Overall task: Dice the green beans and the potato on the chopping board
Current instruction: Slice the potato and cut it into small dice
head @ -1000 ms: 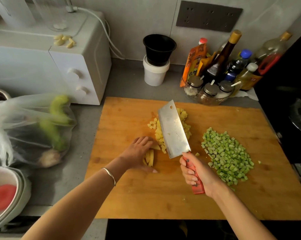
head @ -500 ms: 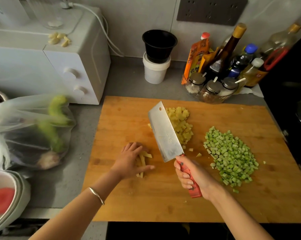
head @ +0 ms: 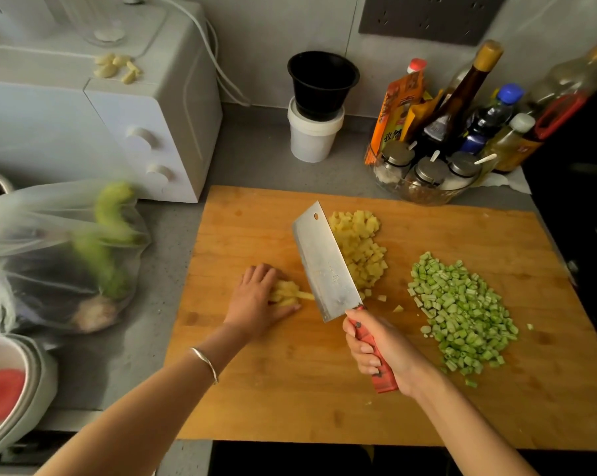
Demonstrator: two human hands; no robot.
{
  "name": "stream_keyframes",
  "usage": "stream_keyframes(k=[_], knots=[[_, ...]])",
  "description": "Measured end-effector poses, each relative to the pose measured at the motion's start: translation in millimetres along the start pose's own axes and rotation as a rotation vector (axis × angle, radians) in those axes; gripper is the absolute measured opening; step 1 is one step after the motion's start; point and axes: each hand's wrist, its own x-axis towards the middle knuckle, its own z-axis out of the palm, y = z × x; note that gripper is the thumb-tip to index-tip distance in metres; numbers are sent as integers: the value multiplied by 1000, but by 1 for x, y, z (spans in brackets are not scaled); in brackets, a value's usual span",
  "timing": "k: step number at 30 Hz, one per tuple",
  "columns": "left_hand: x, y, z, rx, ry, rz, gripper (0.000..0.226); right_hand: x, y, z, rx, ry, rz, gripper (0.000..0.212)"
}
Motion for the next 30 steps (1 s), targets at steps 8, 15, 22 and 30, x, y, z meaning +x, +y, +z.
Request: stream_keyframes(k=[8, 15, 22, 30], knots=[[4, -4, -2, -74, 62, -164, 83, 12, 5, 3, -157, 95, -60, 32], [-15, -17, -5, -126, 64, -81, 84, 31, 24, -3, -526, 281, -140, 34], [-9, -11, -4, -105, 43, -102, 74, 39, 25, 4, -541, 313, -138, 36], [28, 30, -4, -26, -32, 27, 37, 33, 19, 4, -431, 317, -153, 32]])
